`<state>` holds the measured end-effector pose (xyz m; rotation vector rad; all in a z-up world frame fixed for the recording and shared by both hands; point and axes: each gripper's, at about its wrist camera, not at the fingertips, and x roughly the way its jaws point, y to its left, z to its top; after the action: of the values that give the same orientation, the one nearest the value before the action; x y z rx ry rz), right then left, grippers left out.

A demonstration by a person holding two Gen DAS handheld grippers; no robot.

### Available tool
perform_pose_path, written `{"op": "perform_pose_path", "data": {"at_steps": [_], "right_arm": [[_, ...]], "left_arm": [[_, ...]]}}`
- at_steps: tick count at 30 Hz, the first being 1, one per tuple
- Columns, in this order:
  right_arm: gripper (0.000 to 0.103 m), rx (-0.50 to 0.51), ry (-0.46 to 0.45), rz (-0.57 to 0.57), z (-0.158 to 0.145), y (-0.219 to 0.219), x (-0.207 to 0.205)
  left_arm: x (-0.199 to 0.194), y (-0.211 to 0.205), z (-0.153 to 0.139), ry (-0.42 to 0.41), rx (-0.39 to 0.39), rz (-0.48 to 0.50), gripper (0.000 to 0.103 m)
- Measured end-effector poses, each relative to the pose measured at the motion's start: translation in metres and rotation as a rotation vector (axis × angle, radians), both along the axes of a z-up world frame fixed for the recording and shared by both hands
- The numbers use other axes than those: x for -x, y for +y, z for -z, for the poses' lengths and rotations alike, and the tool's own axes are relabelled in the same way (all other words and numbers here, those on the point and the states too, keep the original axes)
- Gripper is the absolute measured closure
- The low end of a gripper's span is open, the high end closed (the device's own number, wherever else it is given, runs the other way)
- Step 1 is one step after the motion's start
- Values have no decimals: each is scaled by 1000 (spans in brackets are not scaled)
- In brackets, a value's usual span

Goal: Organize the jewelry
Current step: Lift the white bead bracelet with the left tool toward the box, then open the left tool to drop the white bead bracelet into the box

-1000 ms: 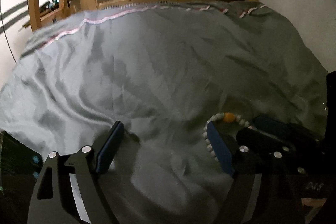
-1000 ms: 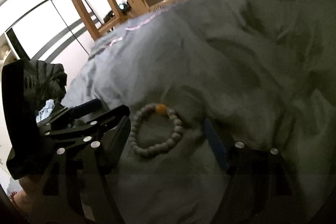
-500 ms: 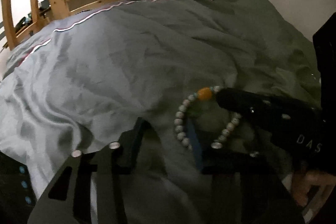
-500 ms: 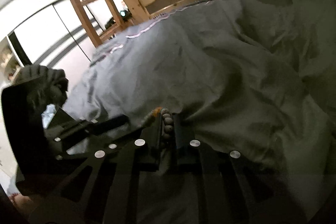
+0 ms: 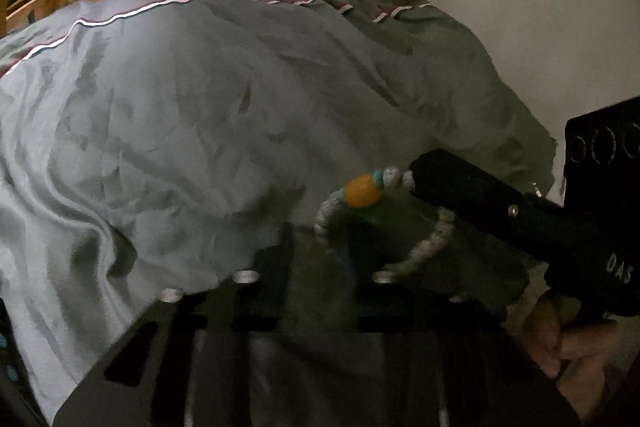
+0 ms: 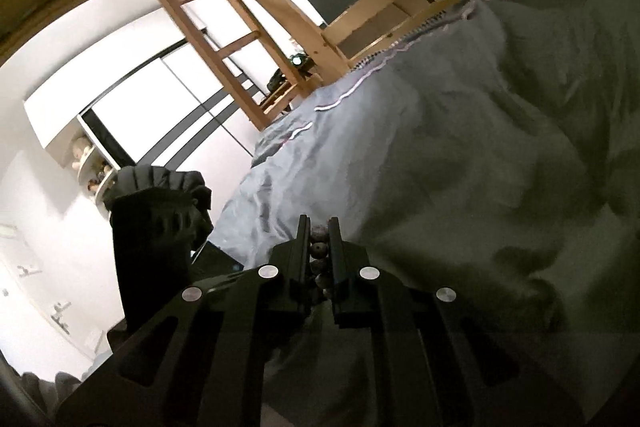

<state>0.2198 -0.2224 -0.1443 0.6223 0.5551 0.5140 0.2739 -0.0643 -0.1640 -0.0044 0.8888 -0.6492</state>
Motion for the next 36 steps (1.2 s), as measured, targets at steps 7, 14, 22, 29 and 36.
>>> {"op": "perform_pose_path", "data": {"at_steps": [7,14,22,29,36], "right_arm": [[94,-31,-23,-43,-11,3,9],[94,-55,-71,-83,-42,8,20],[94,29,-107,-119,-81,41,33],[94,163,-126,-199,-104,106,39],[94,190,-117,-303,-101,183,35]], "left_arm": [[9,3,-19,-22,25,5,95],[27,15,-52,-64,39,-23,96],[60,46,-98,-133,-102,-108,95],[85,101,-116,-130,-145,-221,96],[106,171,-123,-137,-175,-359,95]]}}
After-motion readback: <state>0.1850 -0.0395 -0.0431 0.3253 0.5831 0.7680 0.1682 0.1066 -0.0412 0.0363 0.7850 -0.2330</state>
